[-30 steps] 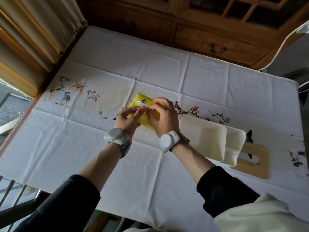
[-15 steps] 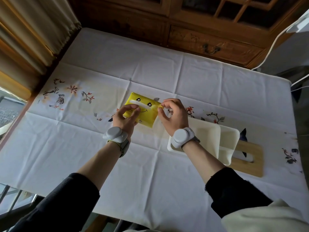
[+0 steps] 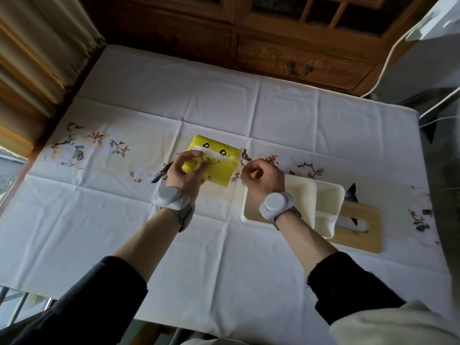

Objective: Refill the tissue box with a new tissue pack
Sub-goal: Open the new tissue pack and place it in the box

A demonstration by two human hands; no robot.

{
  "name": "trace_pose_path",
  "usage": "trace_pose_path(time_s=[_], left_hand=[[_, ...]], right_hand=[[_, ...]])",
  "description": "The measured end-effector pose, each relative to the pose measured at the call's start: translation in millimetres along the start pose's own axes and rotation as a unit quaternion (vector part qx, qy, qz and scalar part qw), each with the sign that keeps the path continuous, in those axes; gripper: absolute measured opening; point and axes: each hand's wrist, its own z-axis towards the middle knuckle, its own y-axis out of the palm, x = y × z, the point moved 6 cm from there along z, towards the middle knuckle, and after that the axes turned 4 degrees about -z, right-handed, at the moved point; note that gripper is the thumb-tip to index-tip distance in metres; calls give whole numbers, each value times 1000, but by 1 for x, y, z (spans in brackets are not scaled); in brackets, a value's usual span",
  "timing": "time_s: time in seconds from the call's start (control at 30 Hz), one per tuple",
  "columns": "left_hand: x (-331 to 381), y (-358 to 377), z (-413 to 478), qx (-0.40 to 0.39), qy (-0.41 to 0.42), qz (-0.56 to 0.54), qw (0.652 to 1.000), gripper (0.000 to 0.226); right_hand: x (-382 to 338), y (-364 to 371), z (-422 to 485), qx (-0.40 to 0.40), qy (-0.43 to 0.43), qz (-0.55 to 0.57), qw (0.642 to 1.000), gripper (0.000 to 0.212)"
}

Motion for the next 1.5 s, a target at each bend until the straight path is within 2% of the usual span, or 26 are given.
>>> trace_pose_path(time_s=[0.27, 0.37, 0.47, 0.63, 0.8, 1.03, 1.23, 1.5], left_hand=[[-2, 23, -14, -22, 49, 44, 998, 17], [-2, 33, -21, -33, 67, 76, 994, 16], [-1, 43, -28, -31, 83, 93, 992, 16], [-6, 62, -41, -54, 76, 94, 991, 17], [-13, 75, -52, -60, 63, 99, 991, 17], [-20, 87, -61, -65, 60, 86, 992, 15], [-29, 102, -72, -85, 54, 99, 990, 15], [-35, 106, -81, -80, 58, 149, 984, 14]], right_hand=[[16, -17, -2, 6, 47, 14, 999, 6], [23, -34, -6, 42, 77, 40, 995, 3], [21, -55, -10, 91, 55, 42, 993, 8], [11, -66, -13, 63, -7, 3, 998, 20], [25, -75, -18, 70, 8, -29, 997, 15], [42, -93, -30, 66, -50, -22, 996, 15], [59, -101, -33, 57, -26, -19, 998, 15], [56, -107, -39, 14, -72, -100, 992, 46]])
